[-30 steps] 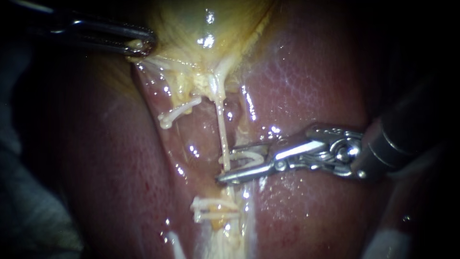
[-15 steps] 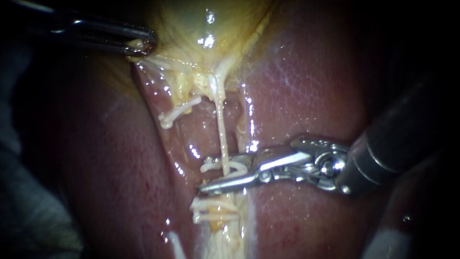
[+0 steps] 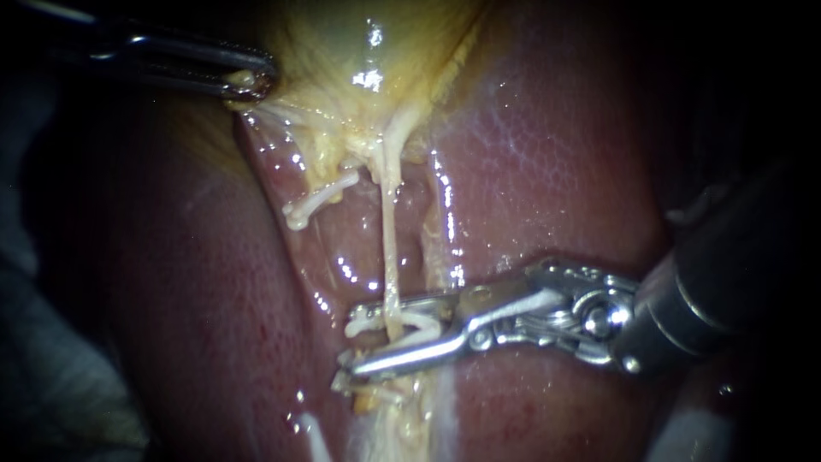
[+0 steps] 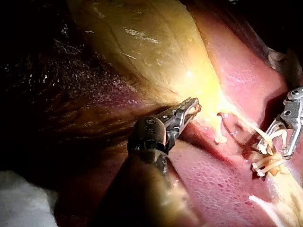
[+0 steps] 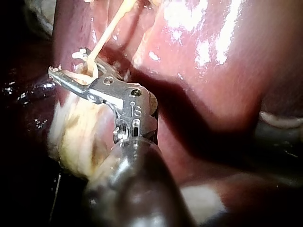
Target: Clipping first clip right tube
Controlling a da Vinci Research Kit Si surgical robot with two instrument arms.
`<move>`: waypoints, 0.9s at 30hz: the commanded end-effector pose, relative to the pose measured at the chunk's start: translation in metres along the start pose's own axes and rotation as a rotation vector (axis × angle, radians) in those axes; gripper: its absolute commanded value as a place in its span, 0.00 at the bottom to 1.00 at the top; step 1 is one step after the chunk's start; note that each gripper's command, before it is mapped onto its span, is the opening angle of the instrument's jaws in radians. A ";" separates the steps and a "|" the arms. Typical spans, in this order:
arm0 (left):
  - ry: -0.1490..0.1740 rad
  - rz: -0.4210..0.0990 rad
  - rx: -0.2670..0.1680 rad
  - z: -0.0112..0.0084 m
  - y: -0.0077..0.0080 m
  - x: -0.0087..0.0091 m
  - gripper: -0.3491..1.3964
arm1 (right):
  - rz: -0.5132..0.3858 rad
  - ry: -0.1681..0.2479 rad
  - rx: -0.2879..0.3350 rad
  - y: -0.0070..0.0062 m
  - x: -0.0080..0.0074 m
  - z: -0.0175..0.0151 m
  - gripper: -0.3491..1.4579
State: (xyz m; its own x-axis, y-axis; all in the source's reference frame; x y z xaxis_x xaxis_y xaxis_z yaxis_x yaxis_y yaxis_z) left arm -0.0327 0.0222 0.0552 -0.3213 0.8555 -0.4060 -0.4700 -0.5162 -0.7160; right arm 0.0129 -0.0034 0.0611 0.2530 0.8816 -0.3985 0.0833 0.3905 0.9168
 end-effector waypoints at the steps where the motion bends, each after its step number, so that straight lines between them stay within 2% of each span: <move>1: 0.000 0.000 -0.001 0.0000 0.0000 0.0000 0.00 | 0.001 -0.002 0.000 0.0001 0.0000 0.0000 0.43; 11: 0.000 0.000 -0.001 0.0000 0.0000 0.0000 0.00 | 0.012 -0.006 0.006 0.0000 -0.0002 -0.0008 0.30; 19: 0.000 0.000 -0.001 0.0000 0.0000 0.0000 0.00 | 0.024 0.025 -0.034 -0.0002 -0.0004 -0.0015 0.11; 21: 0.000 0.000 -0.001 0.0000 0.0000 0.0000 0.00 | 0.065 0.027 -0.036 -0.0003 -0.0006 -0.0018 0.00; 27: 0.000 0.000 -0.001 0.0000 0.0000 0.0000 0.00 | 0.066 0.041 -0.053 -0.0005 -0.0006 -0.0021 0.00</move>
State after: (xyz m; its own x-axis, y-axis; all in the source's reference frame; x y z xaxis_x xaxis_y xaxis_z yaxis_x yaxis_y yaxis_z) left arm -0.0327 0.0222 0.0552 -0.3218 0.8553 -0.4061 -0.4691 -0.5166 -0.7163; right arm 0.0106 -0.0037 0.0607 0.2164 0.9158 -0.3382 0.0154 0.3432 0.9391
